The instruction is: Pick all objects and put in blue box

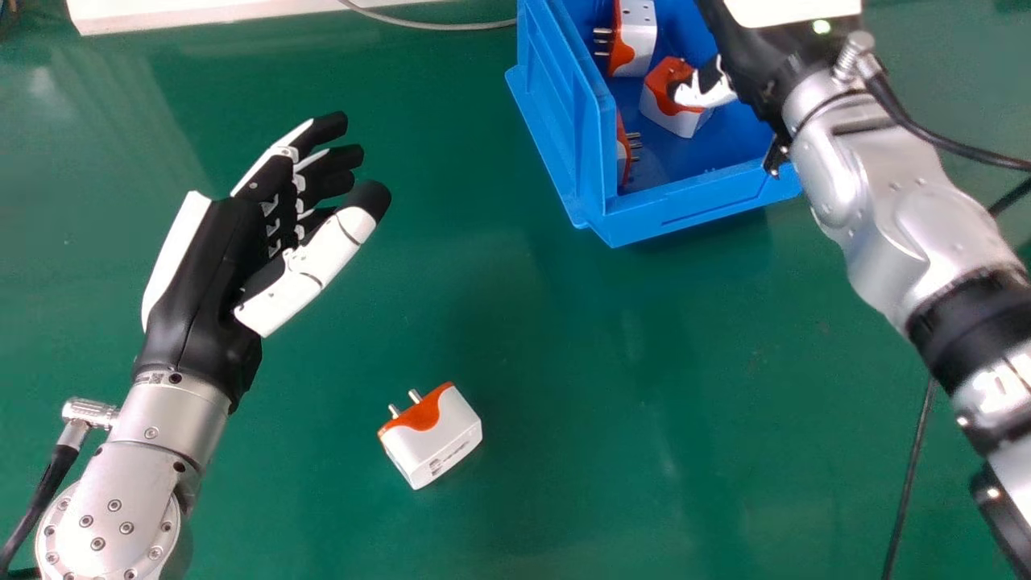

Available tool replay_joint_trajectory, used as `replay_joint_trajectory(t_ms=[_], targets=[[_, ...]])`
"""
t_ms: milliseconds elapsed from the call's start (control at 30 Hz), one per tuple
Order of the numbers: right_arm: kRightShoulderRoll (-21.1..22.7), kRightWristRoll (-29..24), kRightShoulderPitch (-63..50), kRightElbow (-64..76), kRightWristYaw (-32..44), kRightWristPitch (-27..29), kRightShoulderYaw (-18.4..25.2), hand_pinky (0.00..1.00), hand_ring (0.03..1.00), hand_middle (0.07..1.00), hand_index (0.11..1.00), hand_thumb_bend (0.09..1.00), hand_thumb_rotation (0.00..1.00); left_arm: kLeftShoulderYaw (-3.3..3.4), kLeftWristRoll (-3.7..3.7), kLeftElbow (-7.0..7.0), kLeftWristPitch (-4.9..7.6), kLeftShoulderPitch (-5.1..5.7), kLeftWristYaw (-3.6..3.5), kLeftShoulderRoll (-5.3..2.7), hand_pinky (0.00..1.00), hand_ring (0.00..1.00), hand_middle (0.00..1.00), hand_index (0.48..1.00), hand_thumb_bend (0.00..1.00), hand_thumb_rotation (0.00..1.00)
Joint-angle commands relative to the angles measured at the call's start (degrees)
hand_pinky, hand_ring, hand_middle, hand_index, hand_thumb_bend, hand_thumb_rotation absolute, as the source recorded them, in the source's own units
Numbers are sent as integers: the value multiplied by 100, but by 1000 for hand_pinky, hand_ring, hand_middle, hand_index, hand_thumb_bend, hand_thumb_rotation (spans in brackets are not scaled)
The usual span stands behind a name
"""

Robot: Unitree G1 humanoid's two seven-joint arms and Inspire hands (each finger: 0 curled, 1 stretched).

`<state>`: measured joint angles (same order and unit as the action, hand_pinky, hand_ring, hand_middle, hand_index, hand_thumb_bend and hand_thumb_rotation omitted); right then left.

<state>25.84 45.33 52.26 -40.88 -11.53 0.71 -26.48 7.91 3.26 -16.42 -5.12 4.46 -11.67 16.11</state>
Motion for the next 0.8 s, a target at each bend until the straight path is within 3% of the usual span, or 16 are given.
replay_joint_trajectory(t_ms=[0,233,267,400,533,767], targets=[[292,-61,-186,586,-44,100,244,785,939,982,920,224,0,6,-40,-29,180,-40,34,-18,831,866,861,882,625,571],[680,-367,-1554,2873,372,-38,1074,792,939,984,920,254,0,8,-50,48,268,-48,37,-19,830,865,861,882,602,556],[701,-410,-1816,3284,440,-94,1213,799,940,984,922,331,0,9,-51,77,287,-60,38,-18,828,865,861,882,607,558],[766,-505,-2752,4579,660,-130,1655,805,942,988,930,447,0,22,-40,61,297,-59,40,-9,826,864,860,882,606,558],[718,-534,-3511,5489,795,-87,2011,792,943,993,941,512,0,46,-19,90,328,-56,37,-4,825,864,860,881,597,553],[394,-552,-5019,6901,749,140,2488,779,945,992,938,530,0,50,-27,88,350,-35,76,-31,826,864,861,881,611,560]])
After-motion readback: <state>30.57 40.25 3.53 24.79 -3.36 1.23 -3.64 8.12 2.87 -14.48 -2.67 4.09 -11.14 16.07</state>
